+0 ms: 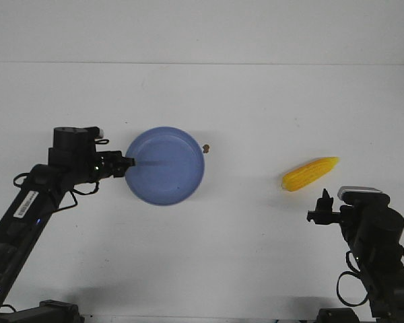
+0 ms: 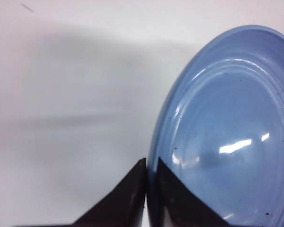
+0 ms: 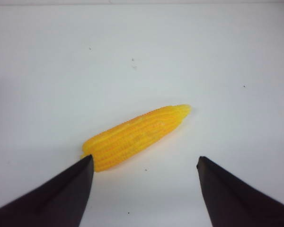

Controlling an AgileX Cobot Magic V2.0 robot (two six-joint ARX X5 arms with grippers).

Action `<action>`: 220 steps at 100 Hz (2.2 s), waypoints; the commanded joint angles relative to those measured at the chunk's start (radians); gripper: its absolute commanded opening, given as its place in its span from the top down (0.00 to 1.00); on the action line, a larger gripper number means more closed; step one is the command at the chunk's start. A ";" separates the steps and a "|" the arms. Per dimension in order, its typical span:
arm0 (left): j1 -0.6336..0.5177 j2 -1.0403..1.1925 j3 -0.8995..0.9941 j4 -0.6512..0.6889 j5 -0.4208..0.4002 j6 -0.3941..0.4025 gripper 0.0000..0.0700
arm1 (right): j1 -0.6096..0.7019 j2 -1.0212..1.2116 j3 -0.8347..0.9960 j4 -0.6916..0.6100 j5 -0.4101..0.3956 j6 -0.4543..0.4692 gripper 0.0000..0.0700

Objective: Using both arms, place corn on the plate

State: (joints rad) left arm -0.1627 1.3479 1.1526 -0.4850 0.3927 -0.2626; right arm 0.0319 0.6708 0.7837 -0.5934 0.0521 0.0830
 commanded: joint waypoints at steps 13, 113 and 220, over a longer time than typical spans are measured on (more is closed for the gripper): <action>-0.144 -0.045 -0.165 0.073 0.013 -0.067 1.00 | 0.001 0.002 0.017 0.009 -0.002 0.007 0.34; -0.364 0.102 -0.376 0.304 -0.007 -0.180 0.93 | 0.001 0.002 0.017 0.008 -0.002 0.006 0.34; -0.134 -0.493 -0.366 0.155 -0.453 0.210 0.49 | 0.001 0.040 0.017 0.039 -0.032 0.086 0.34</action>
State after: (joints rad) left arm -0.3019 0.8532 0.7712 -0.3271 -0.0532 -0.0856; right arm 0.0319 0.6849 0.7837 -0.5758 0.0219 0.1123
